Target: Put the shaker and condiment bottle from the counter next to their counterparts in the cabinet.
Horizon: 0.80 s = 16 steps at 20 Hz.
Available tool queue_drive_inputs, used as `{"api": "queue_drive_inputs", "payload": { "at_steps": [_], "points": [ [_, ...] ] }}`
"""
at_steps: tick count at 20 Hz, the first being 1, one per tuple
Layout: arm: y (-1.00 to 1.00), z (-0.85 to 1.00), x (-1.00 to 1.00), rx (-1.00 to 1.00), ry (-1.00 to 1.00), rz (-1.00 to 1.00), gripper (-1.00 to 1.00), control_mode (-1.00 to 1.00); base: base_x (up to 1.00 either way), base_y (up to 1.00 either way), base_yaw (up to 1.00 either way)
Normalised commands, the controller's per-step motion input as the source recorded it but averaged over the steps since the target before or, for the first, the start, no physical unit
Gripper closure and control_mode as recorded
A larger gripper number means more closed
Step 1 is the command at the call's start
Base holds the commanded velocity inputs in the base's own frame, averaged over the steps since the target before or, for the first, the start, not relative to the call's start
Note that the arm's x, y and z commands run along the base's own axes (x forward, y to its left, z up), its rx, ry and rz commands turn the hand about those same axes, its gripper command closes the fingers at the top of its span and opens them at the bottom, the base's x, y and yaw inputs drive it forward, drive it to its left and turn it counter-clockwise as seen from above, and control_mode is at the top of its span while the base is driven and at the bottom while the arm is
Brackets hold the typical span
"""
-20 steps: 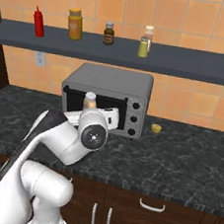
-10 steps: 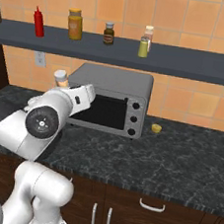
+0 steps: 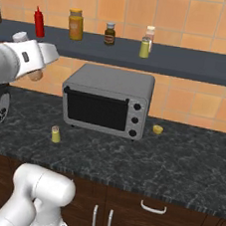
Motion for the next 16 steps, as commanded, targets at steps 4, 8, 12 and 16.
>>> {"api": "queue_drive_inputs", "payload": {
  "at_steps": [4, 8, 12, 16],
  "points": [
    [0.75, 0.83, 0.02, -0.11, 0.08, -0.05, 1.00, -1.00, 0.00, 0.00, 0.00],
    [0.24, 0.25, 0.05, -0.03, 0.03, 0.00, 1.00, -1.00, 0.00, 0.00, 0.00],
    [0.00, -0.01, 0.25, 0.01, 0.13, 0.01, 1.00, -1.00, 0.00, 0.00, 0.00],
    [0.00, -0.03, 0.21, 0.00, -0.04, 0.00, 1.00, -1.00, 0.00, 0.00, 0.00]
  ]
}}
